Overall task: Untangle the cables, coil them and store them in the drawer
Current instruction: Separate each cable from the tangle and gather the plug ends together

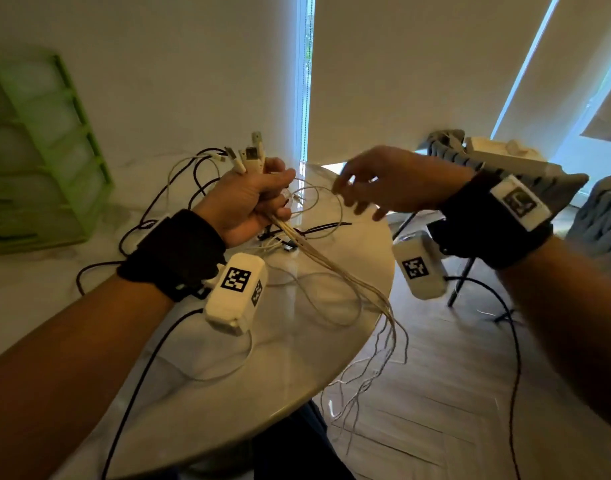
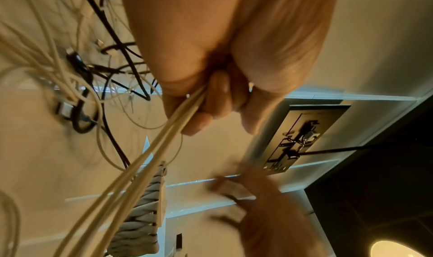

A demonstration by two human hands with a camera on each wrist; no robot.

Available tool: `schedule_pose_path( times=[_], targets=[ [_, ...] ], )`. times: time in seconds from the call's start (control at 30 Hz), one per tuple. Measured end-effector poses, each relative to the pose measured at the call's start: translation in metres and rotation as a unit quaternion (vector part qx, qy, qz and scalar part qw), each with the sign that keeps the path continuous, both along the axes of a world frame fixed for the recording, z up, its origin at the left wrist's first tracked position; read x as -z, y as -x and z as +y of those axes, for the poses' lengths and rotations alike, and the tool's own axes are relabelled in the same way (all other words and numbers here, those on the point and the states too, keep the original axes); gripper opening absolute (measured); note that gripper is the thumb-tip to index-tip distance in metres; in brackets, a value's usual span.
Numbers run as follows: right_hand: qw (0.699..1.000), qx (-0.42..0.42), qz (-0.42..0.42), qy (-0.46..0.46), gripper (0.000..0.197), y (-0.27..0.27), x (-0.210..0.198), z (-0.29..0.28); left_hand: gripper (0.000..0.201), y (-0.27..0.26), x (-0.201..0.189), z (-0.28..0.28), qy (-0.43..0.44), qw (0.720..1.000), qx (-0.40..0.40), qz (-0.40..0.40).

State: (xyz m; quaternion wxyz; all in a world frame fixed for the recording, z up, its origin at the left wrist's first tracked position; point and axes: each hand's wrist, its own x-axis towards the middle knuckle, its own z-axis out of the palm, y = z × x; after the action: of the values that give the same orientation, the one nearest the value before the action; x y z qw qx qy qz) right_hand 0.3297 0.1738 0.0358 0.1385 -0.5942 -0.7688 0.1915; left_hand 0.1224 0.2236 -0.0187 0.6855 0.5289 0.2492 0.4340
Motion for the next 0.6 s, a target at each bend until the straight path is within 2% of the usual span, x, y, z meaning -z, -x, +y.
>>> schedule_pose_path(
  times=[0.07,0.1,0.17,0.27,0.4,0.5,0.6],
  targets=[
    [0.991,-0.065,0.059,-0.103,0.028,0.043,-0.021,0.008,0.025,0.006,0.002,-0.002,-0.002,1.0,-0.024,0.014],
    [0.985,-0.092,0.052,-0.135,0.035,0.065,-0.024,0.012,0.031,0.01,0.003,-0.004,-0.003,0.999,-0.034,0.023],
    [0.976,-0.143,-0.016,-0.164,0.043,0.101,-0.023,0.019,0.038,0.022,0.001,-0.006,-0.01,0.997,-0.058,0.047],
    [0.968,-0.175,-0.066,-0.168,0.033,0.135,-0.013,0.026,0.035,0.041,-0.003,-0.012,-0.034,0.994,-0.075,0.076],
    [0.958,-0.181,-0.052,-0.219,0.027,0.158,-0.001,0.032,0.033,0.061,0.001,-0.015,-0.037,0.989,-0.092,0.107],
    [0.957,-0.195,-0.006,-0.214,0.039,0.165,0.001,0.035,0.034,0.067,0.001,-0.016,-0.028,0.988,-0.116,0.096],
    [0.951,-0.205,-0.023,-0.23,0.029,0.168,-0.001,0.041,0.031,0.073,0.0,-0.011,-0.02,0.986,-0.141,0.082]
  ],
)
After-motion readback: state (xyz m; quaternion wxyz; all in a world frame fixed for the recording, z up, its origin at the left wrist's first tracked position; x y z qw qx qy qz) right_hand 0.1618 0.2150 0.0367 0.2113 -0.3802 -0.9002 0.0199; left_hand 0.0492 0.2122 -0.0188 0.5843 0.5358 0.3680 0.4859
